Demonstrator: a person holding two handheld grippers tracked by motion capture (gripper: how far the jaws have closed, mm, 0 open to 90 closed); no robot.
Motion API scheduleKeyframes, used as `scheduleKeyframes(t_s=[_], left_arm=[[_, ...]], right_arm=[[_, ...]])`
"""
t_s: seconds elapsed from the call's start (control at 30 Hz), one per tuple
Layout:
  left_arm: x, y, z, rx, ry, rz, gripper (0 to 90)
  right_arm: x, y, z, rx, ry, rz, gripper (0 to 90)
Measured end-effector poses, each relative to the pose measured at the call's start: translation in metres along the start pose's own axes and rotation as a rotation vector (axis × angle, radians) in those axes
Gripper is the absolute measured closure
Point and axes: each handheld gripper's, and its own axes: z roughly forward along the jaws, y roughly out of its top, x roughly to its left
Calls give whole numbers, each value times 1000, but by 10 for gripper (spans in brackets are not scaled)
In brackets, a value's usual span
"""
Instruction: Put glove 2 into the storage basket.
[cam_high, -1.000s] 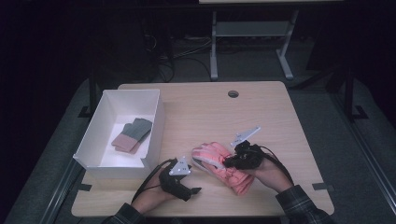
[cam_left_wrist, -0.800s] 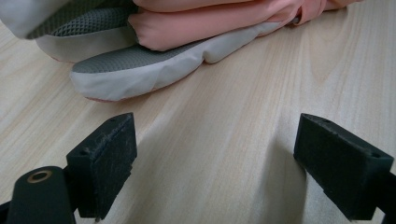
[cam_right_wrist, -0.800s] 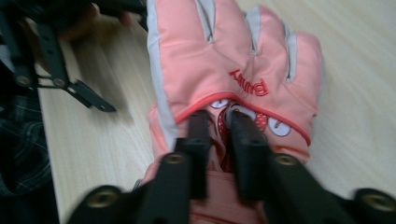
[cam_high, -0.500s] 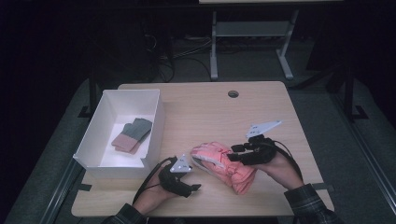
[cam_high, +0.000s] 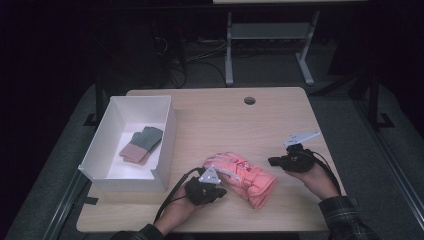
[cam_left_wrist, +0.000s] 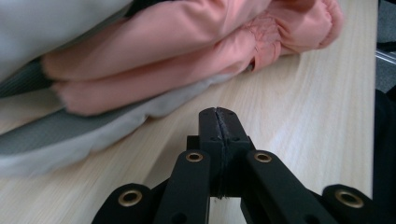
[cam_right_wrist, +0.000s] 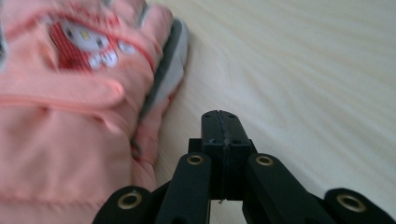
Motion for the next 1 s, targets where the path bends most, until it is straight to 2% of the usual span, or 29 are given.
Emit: scheduleKeyframes(t_s=[0.13,0.17,0.3,0.37,0.43,0.47,0.5,0.6,0.67,0.73,0.87,0.9,0.97,1.0], left_arm=[[5,8,7,17,36,16,894],[5,9,9,8,44,0,894],[15,13,10,21,66,1,889],[21,15,9,18,77,-12,887],[25,16,9,18,84,-16,887],[27,17,9,9,89,-29,887],[29,18,9,13,90,-30,887],[36,19,8,9,96,-35,887],[40,20,9,-2,92,-58,886],[44,22,9,4,98,-57,886],[52,26,10,0,83,-67,888],[53,26,11,-11,78,-81,891],[57,29,13,-8,63,-79,893],[56,29,14,-24,58,-98,893]], right_arm=[[-1,-12,11,48,27,-12,899],[1,-14,13,63,31,-16,899],[10,-18,18,78,74,-23,899],[15,-22,20,81,101,-23,899],[22,-25,21,87,118,-25,899],[29,-27,23,86,142,-29,899],[29,-27,23,86,142,-29,899],[40,-29,25,92,152,-53,899],[46,-29,26,90,158,-62,899],[51,-29,28,89,171,-67,899],[65,-27,33,96,192,-96,899],[69,-26,34,92,199,-100,899],[73,-25,36,90,209,-112,899],[77,-25,37,87,218,-113,899]])
